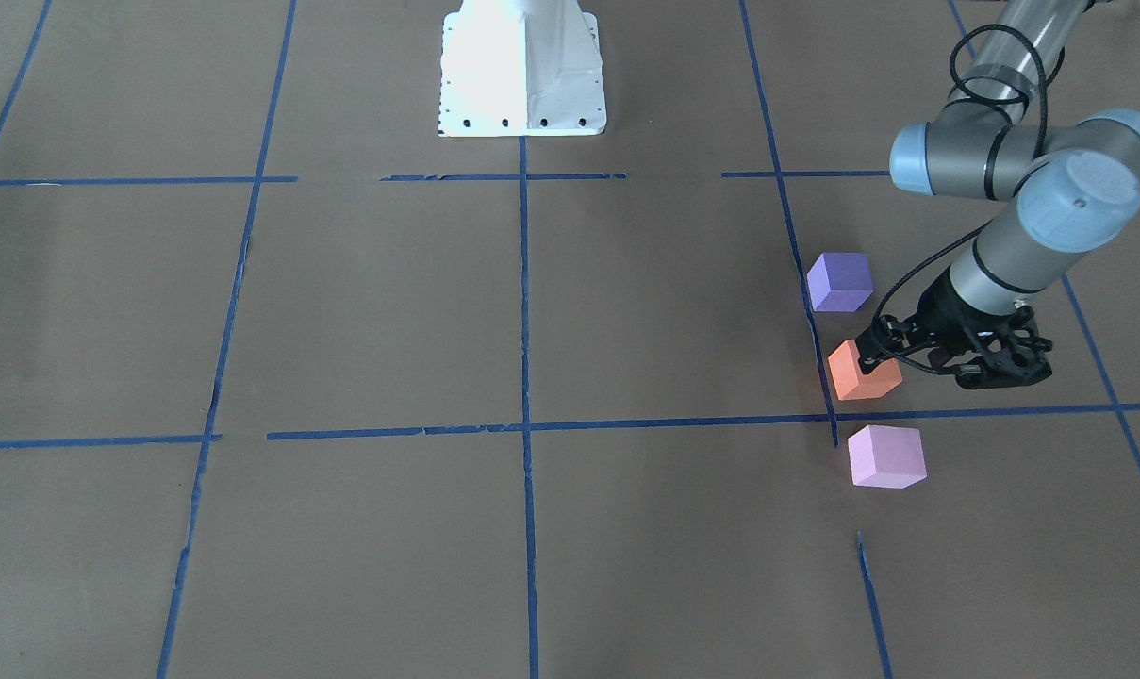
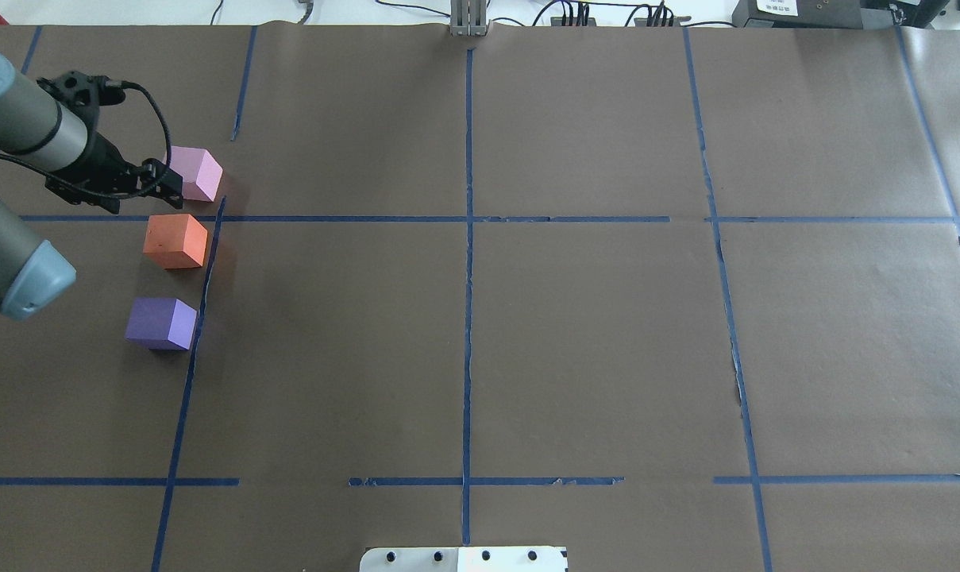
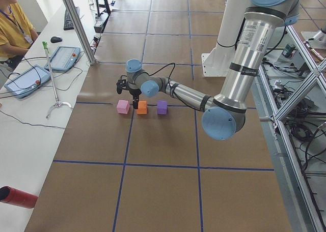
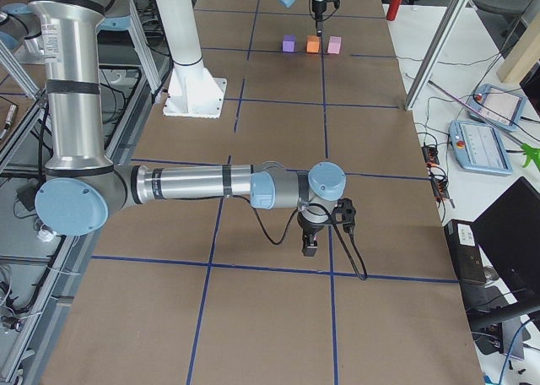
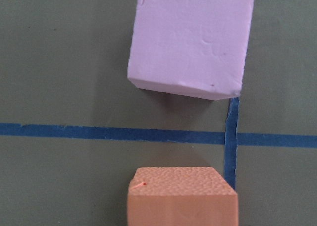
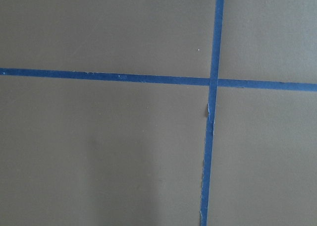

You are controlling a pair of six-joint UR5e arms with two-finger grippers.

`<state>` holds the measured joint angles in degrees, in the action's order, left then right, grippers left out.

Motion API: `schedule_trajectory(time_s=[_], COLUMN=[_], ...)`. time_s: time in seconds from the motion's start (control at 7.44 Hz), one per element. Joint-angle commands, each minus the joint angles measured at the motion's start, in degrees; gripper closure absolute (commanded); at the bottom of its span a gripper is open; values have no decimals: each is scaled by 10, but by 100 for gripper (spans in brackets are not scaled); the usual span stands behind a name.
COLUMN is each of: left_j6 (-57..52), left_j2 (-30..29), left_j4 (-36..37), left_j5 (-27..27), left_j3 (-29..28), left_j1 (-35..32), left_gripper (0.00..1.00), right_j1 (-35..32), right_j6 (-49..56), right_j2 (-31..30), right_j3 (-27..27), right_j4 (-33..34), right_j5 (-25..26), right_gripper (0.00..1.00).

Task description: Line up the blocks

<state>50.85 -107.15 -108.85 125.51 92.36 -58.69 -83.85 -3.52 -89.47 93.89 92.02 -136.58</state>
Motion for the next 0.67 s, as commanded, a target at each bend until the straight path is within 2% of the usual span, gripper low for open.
schedule_trajectory(time_s=[0.0,0.27,0.54], left_j6=[-51,-288,-460], left_j2=[37,124,142], left_j4=[0,6,63], left_j5=[21,18,14], left_j3=[28,17,-19], left_j1=[-66,-158,-233], left_gripper=[0,0,0], right_j1=[0,0,0], right_j6=[0,0,0], right_j2=[0,0,0], right_j3=[0,0,0], right_j4=[0,0,0], right_j5=[0,0,0], right_gripper=[0,0,0])
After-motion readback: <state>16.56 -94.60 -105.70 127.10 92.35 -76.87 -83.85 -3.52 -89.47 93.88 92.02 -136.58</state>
